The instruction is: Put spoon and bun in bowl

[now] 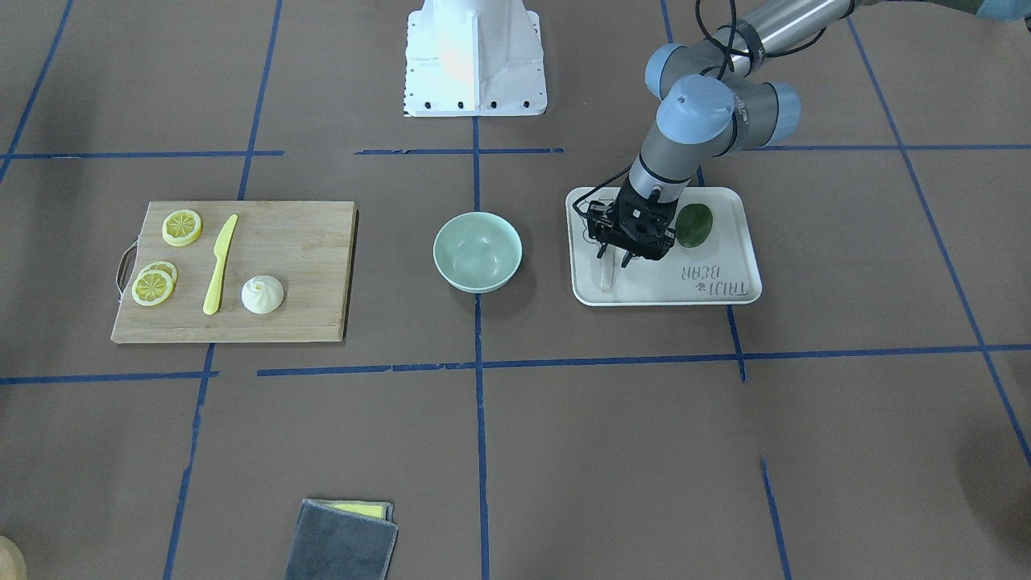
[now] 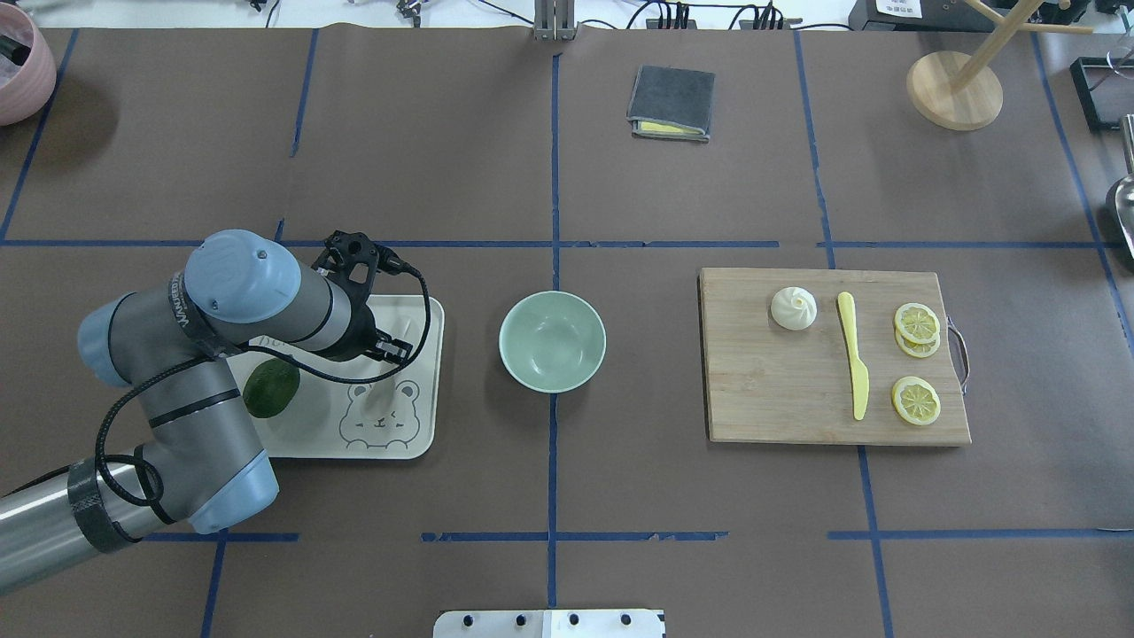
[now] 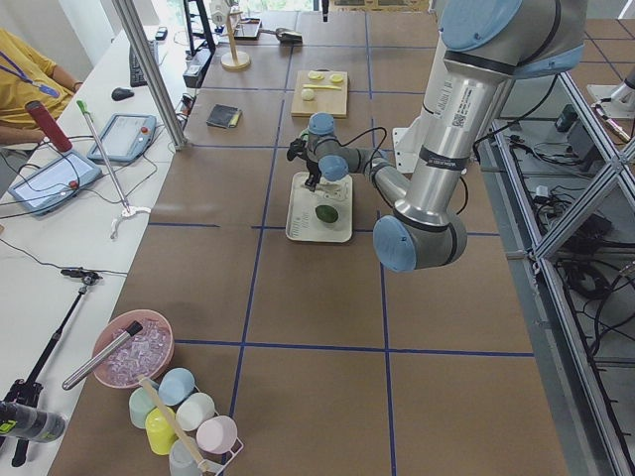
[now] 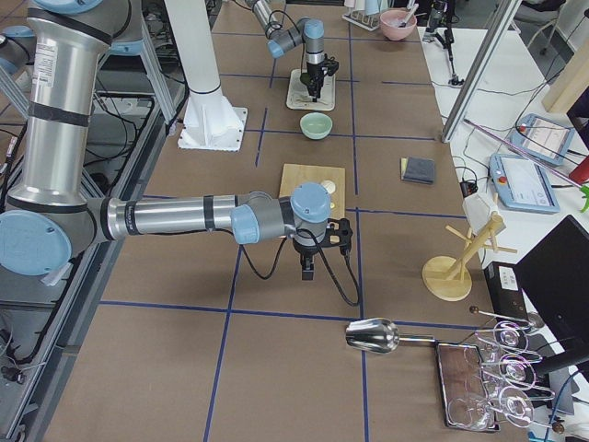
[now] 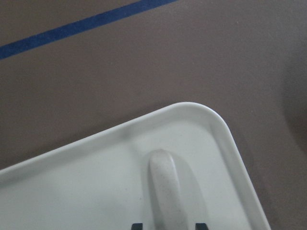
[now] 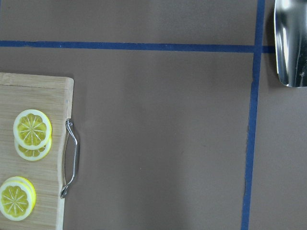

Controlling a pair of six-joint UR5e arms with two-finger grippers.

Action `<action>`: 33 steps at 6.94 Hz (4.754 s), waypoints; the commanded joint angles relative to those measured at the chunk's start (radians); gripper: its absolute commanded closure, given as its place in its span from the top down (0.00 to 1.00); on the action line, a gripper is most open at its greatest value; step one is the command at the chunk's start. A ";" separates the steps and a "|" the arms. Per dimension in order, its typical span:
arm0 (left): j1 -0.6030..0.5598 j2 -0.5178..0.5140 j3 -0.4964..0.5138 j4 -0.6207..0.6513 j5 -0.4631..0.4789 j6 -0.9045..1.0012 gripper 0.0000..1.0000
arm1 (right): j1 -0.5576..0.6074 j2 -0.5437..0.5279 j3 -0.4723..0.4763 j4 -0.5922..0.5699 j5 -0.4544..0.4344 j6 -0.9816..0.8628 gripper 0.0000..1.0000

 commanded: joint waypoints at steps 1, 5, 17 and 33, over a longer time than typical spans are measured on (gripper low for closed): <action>0.000 0.000 0.002 0.000 0.000 0.000 0.40 | 0.000 0.000 -0.003 0.000 -0.001 -0.002 1.00; 0.000 -0.005 -0.021 0.002 -0.006 -0.003 0.00 | -0.002 0.000 -0.007 0.000 0.000 -0.002 1.00; 0.046 -0.372 0.202 -0.077 0.080 -0.167 0.37 | -0.038 0.017 -0.001 0.007 0.042 0.005 1.00; -0.176 -0.080 -0.065 -0.057 0.006 0.095 0.69 | -0.692 0.525 -0.132 0.042 -0.543 0.900 0.54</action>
